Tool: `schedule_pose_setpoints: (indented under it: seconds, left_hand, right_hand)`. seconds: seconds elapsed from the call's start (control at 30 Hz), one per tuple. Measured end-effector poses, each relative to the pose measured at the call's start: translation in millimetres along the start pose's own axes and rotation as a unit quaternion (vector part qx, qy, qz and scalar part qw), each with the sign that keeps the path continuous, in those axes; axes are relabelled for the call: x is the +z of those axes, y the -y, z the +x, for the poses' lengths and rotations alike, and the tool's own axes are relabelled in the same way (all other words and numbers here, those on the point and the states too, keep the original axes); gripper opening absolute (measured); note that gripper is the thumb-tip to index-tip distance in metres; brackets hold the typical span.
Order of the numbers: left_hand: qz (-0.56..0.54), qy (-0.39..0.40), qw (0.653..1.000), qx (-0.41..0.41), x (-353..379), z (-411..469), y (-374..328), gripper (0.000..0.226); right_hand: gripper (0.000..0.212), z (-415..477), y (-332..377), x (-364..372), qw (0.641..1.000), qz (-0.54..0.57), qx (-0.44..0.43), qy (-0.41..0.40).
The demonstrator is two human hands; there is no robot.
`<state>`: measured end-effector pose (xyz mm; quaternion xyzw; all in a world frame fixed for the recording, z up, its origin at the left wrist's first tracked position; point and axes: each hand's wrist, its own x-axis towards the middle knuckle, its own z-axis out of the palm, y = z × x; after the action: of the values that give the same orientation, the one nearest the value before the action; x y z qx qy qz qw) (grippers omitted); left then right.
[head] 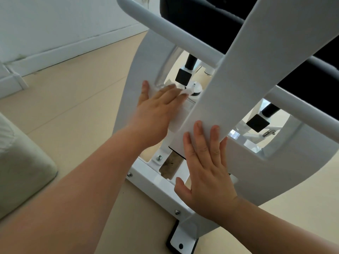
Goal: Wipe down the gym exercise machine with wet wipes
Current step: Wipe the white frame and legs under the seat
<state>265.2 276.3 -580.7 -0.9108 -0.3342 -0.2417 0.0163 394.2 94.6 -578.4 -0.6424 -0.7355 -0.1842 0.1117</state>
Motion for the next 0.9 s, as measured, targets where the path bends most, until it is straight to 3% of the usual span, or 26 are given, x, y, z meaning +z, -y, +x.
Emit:
schedule_pose_setpoints:
  seconds: [0.1,0.23,0.37,0.57,0.73,0.9]
  left_hand:
    - [0.034,-0.024,0.999,0.033,1.1,-1.1,3.0,0.080]
    - [0.045,-0.029,0.998,-0.022,-7.4,0.4,9.6,0.080]
    - [0.026,-0.037,0.997,0.069,7.6,-0.7,-13.4,0.060]
    - [0.007,-0.026,1.000,-0.016,-0.9,-19.3,8.9,0.082]
    - [-0.015,0.002,0.999,0.052,13.1,-35.6,-5.8,0.080]
    - [-0.058,-0.008,0.998,0.009,34.4,-42.7,-20.0,0.087]
  right_hand:
    - [0.098,-0.1,-1.4,-2.7,1.000,-0.003,-0.003,0.009]
    - [0.098,-1.3,-1.1,-7.8,1.000,0.004,-0.004,0.028]
    - [0.097,-1.4,-3.8,-7.5,0.999,-0.012,-0.009,0.037]
    - [0.096,-1.0,1.0,-9.8,0.999,0.016,-0.004,0.044]
    - [0.090,-3.5,-0.1,-35.7,0.994,0.073,0.011,0.076]
    - [0.085,-27.5,-14.1,-76.5,0.989,0.029,0.034,0.139]
